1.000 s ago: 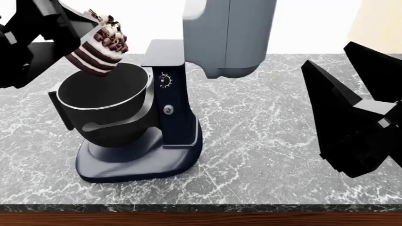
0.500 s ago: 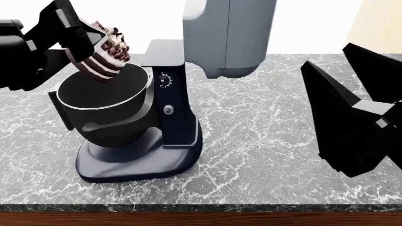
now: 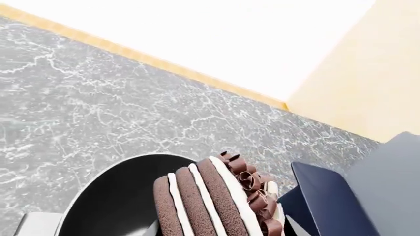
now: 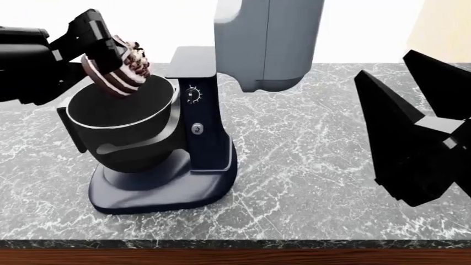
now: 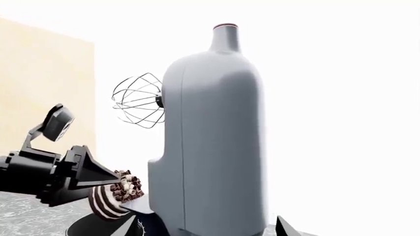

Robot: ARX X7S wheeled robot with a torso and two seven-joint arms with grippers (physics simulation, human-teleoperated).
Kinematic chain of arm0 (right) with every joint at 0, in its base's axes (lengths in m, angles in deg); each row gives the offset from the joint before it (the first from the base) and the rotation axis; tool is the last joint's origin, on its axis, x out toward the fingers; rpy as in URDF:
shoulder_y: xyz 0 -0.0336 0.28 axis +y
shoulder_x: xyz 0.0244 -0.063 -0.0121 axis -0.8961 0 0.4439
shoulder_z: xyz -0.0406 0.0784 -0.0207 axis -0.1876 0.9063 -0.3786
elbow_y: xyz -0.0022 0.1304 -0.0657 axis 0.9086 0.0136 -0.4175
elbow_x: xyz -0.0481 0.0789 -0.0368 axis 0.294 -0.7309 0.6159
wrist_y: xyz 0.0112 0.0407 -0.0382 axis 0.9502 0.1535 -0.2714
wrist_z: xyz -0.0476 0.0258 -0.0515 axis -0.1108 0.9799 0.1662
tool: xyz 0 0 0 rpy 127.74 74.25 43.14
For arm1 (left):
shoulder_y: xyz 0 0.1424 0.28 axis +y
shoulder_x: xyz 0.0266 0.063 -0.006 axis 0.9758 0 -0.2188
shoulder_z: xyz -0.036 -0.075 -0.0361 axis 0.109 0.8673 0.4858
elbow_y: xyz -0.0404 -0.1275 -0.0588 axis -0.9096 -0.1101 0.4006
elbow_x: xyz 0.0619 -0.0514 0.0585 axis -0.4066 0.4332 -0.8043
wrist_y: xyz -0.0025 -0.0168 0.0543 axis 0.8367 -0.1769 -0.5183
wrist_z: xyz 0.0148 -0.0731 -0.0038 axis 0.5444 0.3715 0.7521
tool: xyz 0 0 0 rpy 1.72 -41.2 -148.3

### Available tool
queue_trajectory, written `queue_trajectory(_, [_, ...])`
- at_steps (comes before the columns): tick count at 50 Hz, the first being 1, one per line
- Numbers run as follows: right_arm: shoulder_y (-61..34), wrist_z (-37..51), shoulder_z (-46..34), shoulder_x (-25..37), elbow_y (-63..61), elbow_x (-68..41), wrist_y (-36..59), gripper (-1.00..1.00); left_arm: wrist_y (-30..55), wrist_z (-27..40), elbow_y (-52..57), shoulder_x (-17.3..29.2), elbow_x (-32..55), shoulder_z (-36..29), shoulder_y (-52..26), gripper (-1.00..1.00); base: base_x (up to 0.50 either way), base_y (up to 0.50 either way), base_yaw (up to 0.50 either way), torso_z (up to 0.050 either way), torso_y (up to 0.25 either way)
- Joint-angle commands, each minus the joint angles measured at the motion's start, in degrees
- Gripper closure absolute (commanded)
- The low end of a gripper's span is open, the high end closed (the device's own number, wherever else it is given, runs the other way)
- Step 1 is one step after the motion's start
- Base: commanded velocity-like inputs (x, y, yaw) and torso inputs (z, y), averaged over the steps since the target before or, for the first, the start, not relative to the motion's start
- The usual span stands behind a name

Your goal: Place the cake in the stand mixer bowl.

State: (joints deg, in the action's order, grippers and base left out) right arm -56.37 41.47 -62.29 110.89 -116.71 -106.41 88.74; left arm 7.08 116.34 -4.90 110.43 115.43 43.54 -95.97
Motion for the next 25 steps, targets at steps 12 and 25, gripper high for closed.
queue_trajectory(12, [0.1, 0.2, -0.3, -0.2, 0.3, 0.2, -0.4, -1.0, 2.2, -0.2, -5.0, -1.7, -3.4, -3.4, -2.5, 1.0, 0.0, 0.0, 0.0, 0.001, 0.001])
queue_trajectory(25, [0.4, -0.2, -0.3, -0.3, 0.4, 0.5, -0.6, -1.0, 5.6, 2.0, -6.6, -2.5, -2.3, -6.0, -5.4, 1.0, 0.0, 0.0, 0.0, 0.0, 0.002])
